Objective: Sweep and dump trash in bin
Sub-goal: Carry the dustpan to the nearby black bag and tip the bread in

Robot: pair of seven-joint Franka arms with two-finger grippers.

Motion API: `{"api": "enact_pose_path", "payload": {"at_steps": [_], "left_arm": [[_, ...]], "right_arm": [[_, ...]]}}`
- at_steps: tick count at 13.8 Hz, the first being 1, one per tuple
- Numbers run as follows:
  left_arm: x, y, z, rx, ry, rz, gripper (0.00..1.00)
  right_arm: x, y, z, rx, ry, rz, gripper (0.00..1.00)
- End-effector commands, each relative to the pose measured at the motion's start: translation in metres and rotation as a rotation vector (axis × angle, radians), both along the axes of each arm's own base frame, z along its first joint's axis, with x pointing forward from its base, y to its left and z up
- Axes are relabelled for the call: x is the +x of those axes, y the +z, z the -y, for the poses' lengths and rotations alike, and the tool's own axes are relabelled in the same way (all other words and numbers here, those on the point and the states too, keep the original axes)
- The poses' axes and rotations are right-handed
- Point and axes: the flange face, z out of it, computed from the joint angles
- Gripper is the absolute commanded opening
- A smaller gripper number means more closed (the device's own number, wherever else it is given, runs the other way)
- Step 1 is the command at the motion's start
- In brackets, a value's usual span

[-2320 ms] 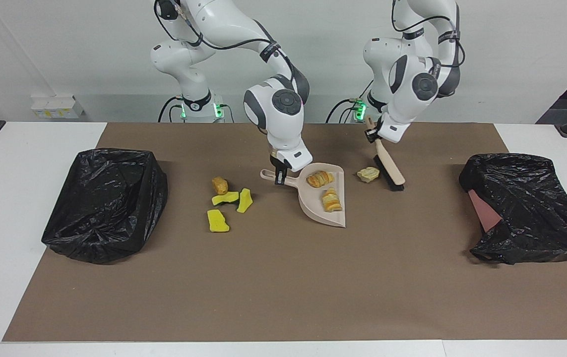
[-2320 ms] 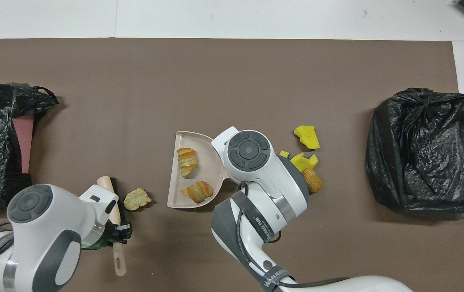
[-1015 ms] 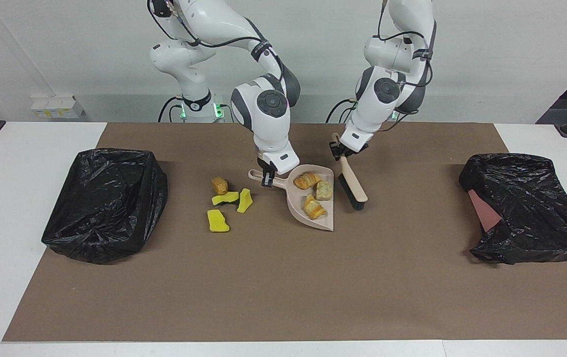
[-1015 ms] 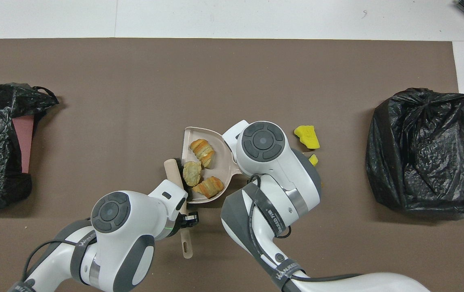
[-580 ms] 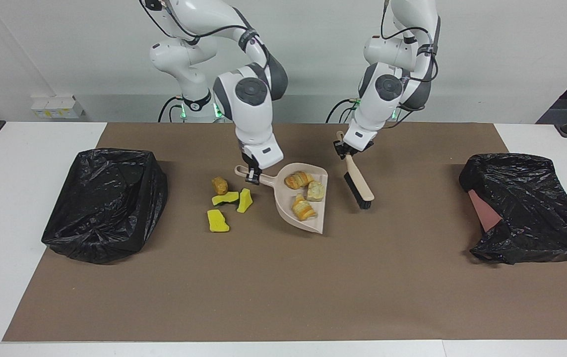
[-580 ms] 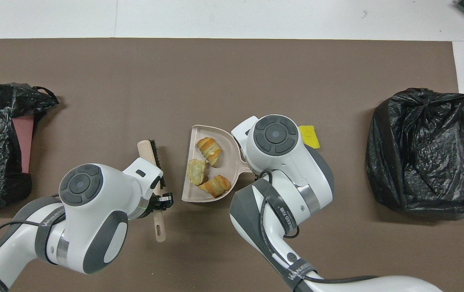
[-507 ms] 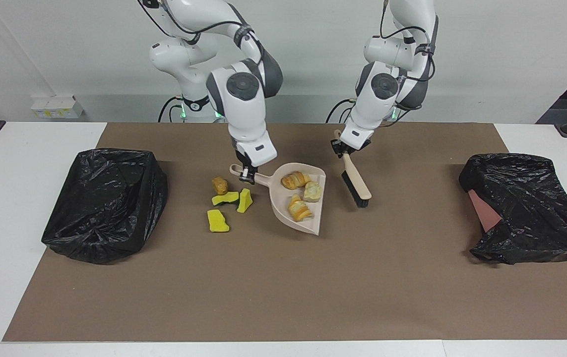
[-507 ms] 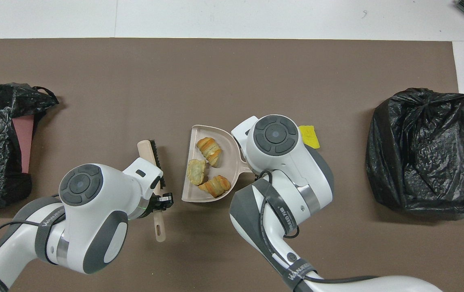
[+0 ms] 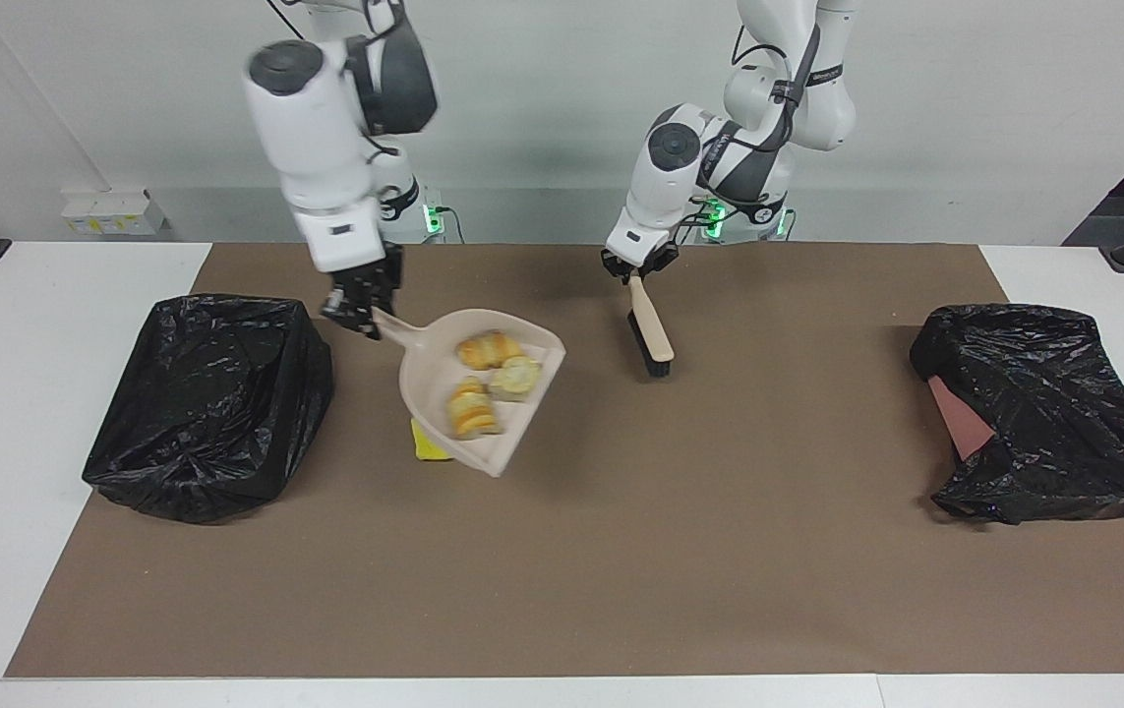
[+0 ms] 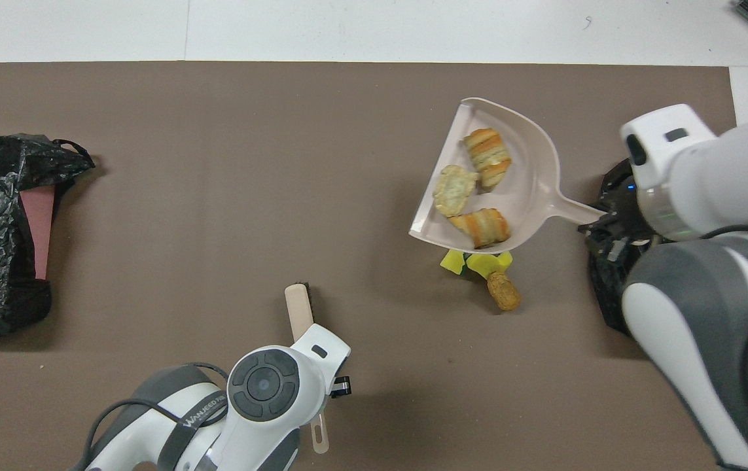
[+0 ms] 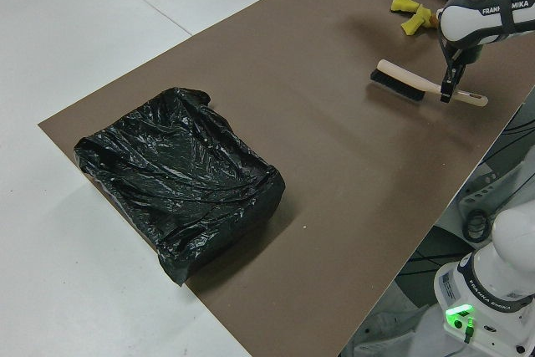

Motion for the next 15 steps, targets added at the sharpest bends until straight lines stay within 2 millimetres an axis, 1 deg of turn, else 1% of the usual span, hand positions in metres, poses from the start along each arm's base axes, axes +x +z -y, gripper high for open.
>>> {"api": "enact_pose_path", "payload": {"at_steps": [1,2,4,5,6,7,8,9,10,11,12,13,14,15], "left_arm": [[-0.003,-0.003,-0.004,0.003,0.011,0.025,0.0],[-0.003,-0.005,-0.003,0.005,0.011,0.024,0.0],[-0.002,-0.008,-0.003,0.005,0.004,0.023,0.0],[-0.002,-0.011,-0.003,0.009,0.009,0.02,0.0],[-0.001,-0.016,-0.002,0.01,0.004,0.018,0.0],[0.0,-0.016,-0.003,0.008,-0.003,0.019,0.0],[0.0,-0.016,-0.003,0.008,-0.003,0.019,0.01],[0.0,-0.016,-0.002,0.008,-0.003,0.019,0.06],[0.001,-0.016,-0.003,0.007,-0.005,0.019,0.27],[0.004,-0.015,-0.003,0.005,-0.017,0.017,0.68],[0.007,-0.013,-0.002,0.002,-0.017,0.017,1.0],[0.014,-0.011,-0.002,-0.001,-0.011,0.018,1.0],[0.026,-0.003,-0.005,-0.013,0.013,0.03,1.0],[0.04,0.005,-0.012,-0.022,0.04,0.041,1.0]], "right_arm": [[-0.007,0.012,0.081,-0.005,-0.001,-0.032,0.0],[-0.01,0.011,0.117,-0.007,-0.001,-0.034,0.0],[-0.022,0.011,0.189,-0.02,-0.002,-0.037,0.0],[-0.031,0.014,0.224,-0.05,-0.008,-0.041,0.0],[-0.041,0.022,0.256,-0.108,0.018,-0.047,0.0],[-0.048,0.024,0.279,-0.15,0.049,-0.057,0.0],[-0.055,0.026,0.297,-0.182,0.077,-0.065,0.0],[-0.057,0.027,0.305,-0.239,0.136,-0.087,0.0],[-0.056,0.026,0.312,-0.317,0.194,-0.117,0.0],[-0.053,0.024,0.31,-0.389,0.259,-0.145,0.0],[-0.051,0.025,0.305,-0.45,0.319,-0.185,0.0],[-0.045,0.025,0.294,-0.524,0.393,-0.218,0.0],[-0.036,0.024,0.279,-0.599,0.46,-0.235,0.0],[-0.034,0.024,0.271,-0.633,0.488,-0.239,0.0]]}}
